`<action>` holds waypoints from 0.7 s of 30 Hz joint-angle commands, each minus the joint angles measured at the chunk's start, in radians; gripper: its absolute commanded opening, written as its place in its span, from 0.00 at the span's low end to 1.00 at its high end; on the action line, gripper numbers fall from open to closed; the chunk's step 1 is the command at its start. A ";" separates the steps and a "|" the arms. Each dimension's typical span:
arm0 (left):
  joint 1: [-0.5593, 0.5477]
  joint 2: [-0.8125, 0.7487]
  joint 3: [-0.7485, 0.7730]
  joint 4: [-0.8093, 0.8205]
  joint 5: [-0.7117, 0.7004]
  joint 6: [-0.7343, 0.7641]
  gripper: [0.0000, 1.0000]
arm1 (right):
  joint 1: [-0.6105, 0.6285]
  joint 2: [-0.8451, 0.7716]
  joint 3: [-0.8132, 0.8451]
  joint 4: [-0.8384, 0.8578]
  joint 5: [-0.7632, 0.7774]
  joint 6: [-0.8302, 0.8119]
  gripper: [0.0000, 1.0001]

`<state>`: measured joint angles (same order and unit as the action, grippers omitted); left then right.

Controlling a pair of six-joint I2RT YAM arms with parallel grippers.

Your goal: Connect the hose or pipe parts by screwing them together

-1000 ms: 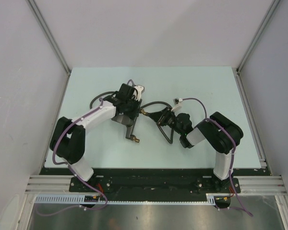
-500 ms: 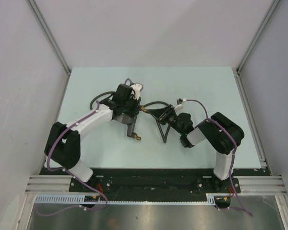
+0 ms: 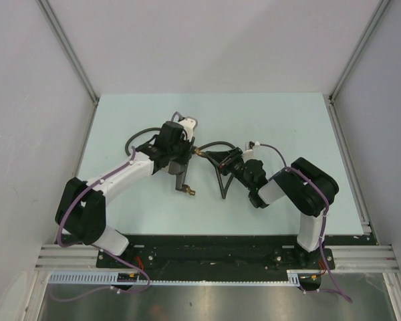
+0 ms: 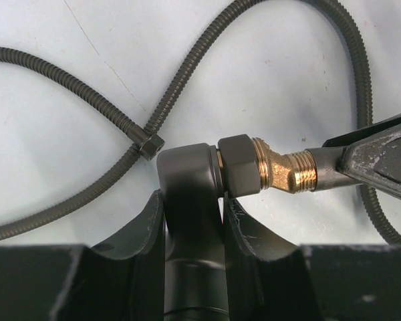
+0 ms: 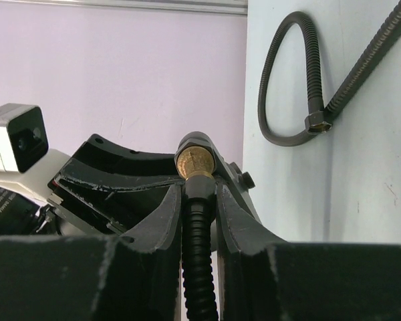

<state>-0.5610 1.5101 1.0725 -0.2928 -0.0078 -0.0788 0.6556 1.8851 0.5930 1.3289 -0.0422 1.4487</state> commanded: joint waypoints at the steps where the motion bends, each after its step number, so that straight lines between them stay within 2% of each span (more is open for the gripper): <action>1: -0.134 -0.105 0.006 0.112 0.253 0.002 0.00 | 0.003 -0.018 0.037 0.265 0.122 0.099 0.00; 4: -0.134 -0.106 0.003 0.119 0.247 0.002 0.00 | 0.002 -0.018 0.037 0.266 0.111 0.104 0.00; 7: -0.134 -0.097 0.006 0.118 0.235 -0.009 0.00 | -0.005 -0.035 0.027 0.265 0.085 0.035 0.02; 10: -0.131 -0.087 0.010 0.113 0.224 -0.012 0.00 | -0.013 -0.049 0.001 0.265 0.070 -0.042 0.17; 21: -0.094 -0.016 0.075 -0.008 0.213 -0.001 0.00 | -0.085 -0.103 -0.124 0.265 -0.018 -0.261 0.45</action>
<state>-0.6319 1.5078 1.0603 -0.3176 0.0795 -0.0799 0.6125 1.8236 0.5053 1.3434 -0.0525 1.3098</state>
